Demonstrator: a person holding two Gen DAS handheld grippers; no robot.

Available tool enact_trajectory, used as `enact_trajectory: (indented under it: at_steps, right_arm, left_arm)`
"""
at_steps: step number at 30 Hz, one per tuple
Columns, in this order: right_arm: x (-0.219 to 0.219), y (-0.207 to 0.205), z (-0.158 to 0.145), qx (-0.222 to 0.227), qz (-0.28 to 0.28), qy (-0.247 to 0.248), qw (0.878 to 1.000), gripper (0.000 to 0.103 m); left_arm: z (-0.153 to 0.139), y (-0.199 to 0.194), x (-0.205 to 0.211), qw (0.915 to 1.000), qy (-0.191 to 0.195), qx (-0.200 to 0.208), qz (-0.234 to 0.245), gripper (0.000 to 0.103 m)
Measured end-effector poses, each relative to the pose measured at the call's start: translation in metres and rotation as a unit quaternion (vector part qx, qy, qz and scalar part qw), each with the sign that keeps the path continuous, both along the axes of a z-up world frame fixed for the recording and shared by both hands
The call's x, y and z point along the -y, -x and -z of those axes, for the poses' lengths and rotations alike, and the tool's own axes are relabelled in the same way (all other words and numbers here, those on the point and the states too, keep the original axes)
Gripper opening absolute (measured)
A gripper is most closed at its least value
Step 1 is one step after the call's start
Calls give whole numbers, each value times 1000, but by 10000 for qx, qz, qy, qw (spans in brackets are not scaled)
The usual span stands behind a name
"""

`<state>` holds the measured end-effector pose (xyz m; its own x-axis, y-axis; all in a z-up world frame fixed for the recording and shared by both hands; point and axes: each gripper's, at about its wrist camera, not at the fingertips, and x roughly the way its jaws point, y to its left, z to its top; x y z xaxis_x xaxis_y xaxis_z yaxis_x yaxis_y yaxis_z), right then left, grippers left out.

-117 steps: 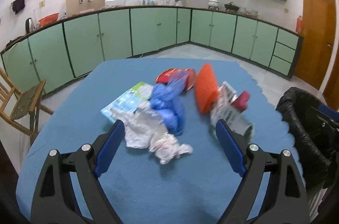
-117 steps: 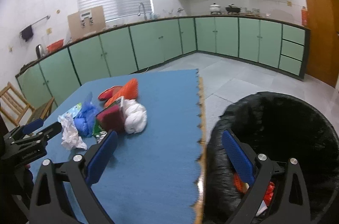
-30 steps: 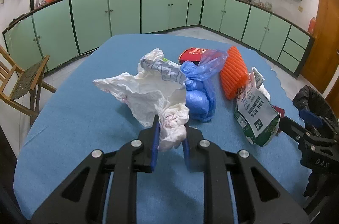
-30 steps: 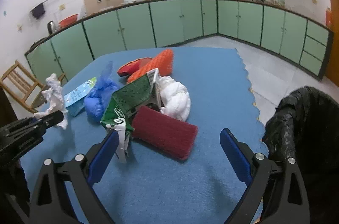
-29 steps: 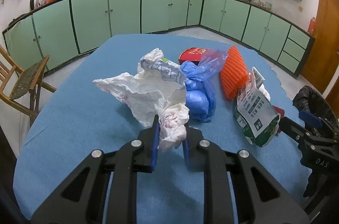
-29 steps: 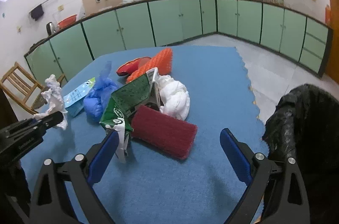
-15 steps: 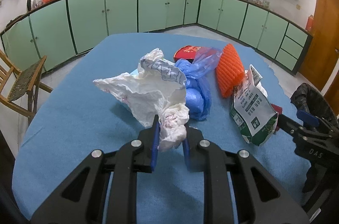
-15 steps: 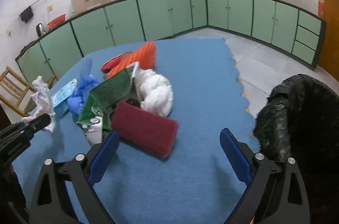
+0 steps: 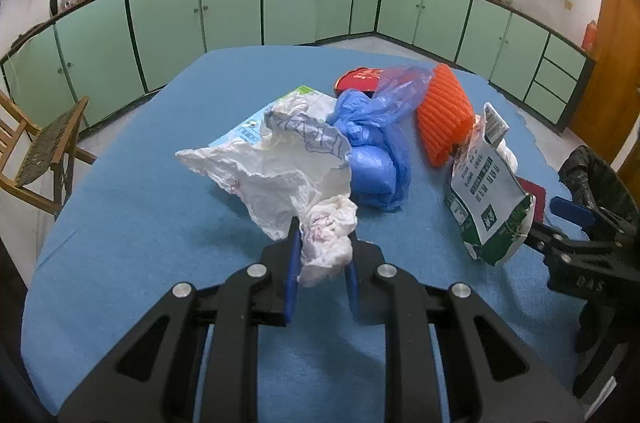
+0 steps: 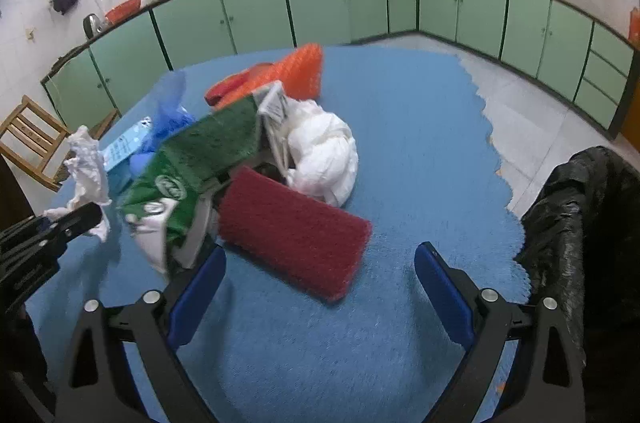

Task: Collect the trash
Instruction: 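Grasp the maroon scrub pad with the right tool while the left tool holds the tissue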

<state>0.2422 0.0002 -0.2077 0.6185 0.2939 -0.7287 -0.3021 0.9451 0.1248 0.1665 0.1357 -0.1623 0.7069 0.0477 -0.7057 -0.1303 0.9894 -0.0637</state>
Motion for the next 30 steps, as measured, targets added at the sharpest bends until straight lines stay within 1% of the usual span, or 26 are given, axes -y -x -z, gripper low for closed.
enact_trajectory:
  at_steps: [4,6,9,10,13,15,16,18,19,20,22,24,27,29,30]
  right_arm:
    - [-1,-12,5,-205,-113,44,9997,91]
    - [-4,-15,5,-195,-187,72,9996,85]
    - [-7,-15,3,-180,-318,68,9993,71]
    - [-9,-14,3,-169,-427,19,9989,63]
    - [-12,-8,2,-145,-440,92,9989,59]
    - [-11,-4,1,-131,-390,69,9991,54]
    - [-9,-1,1,-127,-331,22,9994,49]
    - [-4,4,-1,-128,-265,-57,9996,44]
    - [-2,7,-1,-122,-239,-45,9996,37]
    - [-3,9,-2,-130,-240,-55,9996,34]
    - [-3,12,-1,-266,-295,-60,9992,34]
    - [0,16,1,-403,-354,-177,9984,34]
    - [1,20,0,-369,-440,-128,9983,34]
    - [2,17,-1,-307,-389,-74,9987,35]
    - [4,14,-1,-290,-358,-137,9988,35]
  left_arm:
    - [0,-2,3,10000,-13,-23,11,18]
    - [1,-2,3,10000,-18,-32,10,19]
    - [3,-3,3,10000,-23,-46,3,19]
    - [3,-3,2,10000,-26,-50,3,19]
    - [3,-4,3,10000,-38,-60,-2,19]
    - [4,-4,4,10000,-36,-75,0,19]
    - [5,-4,5,10000,-32,-80,5,19]
    - [5,-4,6,10000,-32,-84,26,19]
    - [4,-3,7,10000,-31,-78,44,19]
    - [3,-4,7,10000,-29,-67,56,19]
    - [1,-2,8,10000,-35,-40,77,19]
    - [0,-1,7,10000,-29,-24,88,19]
    - [0,0,7,10000,-20,-23,84,19]
    - [2,1,8,9999,-16,-46,99,19]
    - [2,1,8,9999,-18,-52,108,19]
